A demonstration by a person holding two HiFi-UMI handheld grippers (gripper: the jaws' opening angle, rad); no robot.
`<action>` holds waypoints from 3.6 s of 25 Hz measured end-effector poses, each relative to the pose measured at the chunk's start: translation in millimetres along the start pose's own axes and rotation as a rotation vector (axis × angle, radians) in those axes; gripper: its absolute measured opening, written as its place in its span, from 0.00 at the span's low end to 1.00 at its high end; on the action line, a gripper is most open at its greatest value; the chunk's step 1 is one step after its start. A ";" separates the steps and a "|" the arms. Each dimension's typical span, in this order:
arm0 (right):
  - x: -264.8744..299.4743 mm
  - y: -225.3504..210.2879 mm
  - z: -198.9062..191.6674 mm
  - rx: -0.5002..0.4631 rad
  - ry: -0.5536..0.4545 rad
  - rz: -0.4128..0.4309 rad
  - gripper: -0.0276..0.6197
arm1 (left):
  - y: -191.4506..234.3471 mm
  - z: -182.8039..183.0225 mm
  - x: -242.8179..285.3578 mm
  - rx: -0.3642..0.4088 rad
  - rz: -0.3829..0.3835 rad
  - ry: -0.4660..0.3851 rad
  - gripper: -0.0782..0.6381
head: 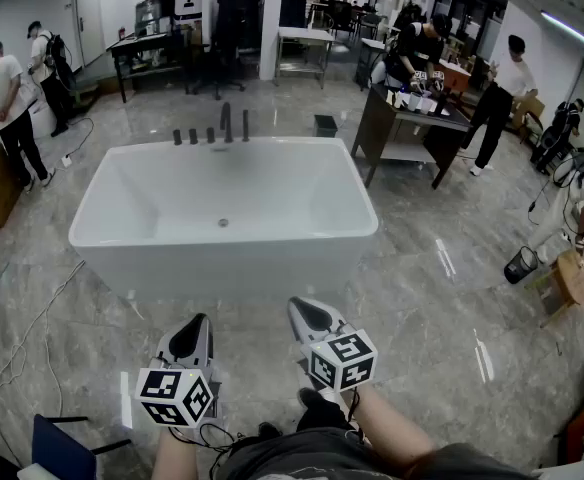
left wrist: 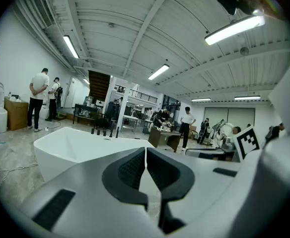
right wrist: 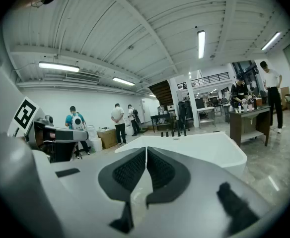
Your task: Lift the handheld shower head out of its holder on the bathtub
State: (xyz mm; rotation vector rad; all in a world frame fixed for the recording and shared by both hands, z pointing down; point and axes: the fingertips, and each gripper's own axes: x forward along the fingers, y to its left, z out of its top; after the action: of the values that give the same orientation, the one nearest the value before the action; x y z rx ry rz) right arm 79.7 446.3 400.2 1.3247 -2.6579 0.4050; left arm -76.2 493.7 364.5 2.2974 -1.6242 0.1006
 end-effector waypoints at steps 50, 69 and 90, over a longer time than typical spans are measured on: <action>178.2 -179.6 7.8 0.119 0.051 -0.059 0.09 | 87.9 4.7 209.5 -0.080 0.065 0.112 0.14; 292.9 -294.4 53.2 0.124 0.085 -0.013 0.09 | 112.2 59.8 351.5 -0.077 0.133 0.126 0.14; 342.2 -355.4 73.4 0.109 0.079 -0.023 0.09 | 132.0 93.1 431.3 -0.073 0.142 0.105 0.14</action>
State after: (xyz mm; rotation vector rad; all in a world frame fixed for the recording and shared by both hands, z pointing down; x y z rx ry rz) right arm 157.4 -40.4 476.6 1.3376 -2.5868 0.5938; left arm -60.0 35.7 410.0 2.0858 -1.7062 0.1886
